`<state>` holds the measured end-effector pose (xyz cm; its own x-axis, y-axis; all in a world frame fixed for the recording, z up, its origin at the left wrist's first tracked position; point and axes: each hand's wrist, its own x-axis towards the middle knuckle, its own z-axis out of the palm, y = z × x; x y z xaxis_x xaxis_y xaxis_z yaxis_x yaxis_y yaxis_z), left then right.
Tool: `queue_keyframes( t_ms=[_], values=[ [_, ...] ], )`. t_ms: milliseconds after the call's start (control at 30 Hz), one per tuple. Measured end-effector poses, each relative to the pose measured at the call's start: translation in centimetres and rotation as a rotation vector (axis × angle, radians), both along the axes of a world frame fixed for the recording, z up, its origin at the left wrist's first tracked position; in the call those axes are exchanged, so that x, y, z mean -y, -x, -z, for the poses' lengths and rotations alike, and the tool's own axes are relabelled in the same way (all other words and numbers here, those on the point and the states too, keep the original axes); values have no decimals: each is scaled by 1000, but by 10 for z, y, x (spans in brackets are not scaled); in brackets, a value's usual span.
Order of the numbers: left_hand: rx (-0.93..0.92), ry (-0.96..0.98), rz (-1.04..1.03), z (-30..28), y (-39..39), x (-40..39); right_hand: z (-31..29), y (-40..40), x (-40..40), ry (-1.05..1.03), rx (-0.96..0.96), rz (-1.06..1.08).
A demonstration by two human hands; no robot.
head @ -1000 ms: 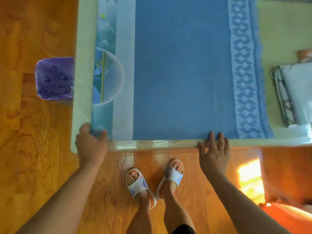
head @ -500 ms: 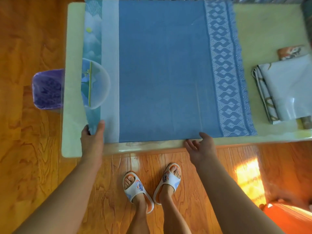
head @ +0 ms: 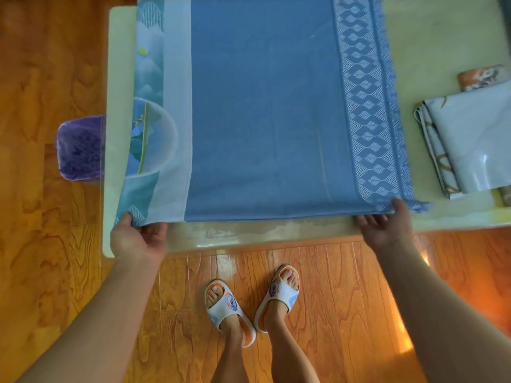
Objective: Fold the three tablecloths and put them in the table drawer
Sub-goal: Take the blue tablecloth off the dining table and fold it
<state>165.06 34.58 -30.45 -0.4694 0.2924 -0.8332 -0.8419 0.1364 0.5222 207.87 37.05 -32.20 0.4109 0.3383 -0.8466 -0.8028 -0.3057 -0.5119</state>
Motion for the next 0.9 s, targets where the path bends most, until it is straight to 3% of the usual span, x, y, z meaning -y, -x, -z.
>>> queue_keyframes(
  t_ms=[167, 300, 467, 733, 900],
  values=[
    [19, 108, 229, 13, 1, 9, 14, -41, 14, 68, -77, 8],
    [-24, 186, 427, 21, -13, 19, 19, -50, 18, 96, -18, -46],
    [-141, 220, 392, 9, -18, 36, 10, -56, 43, 131, 39, -68],
    [-82, 366, 310, -29, -31, 130, -40, -53, 144, 176, -120, -9],
    [-114, 345, 273, -79, -43, 130, -84, -60, 140, 83, -115, -23]
  ],
)
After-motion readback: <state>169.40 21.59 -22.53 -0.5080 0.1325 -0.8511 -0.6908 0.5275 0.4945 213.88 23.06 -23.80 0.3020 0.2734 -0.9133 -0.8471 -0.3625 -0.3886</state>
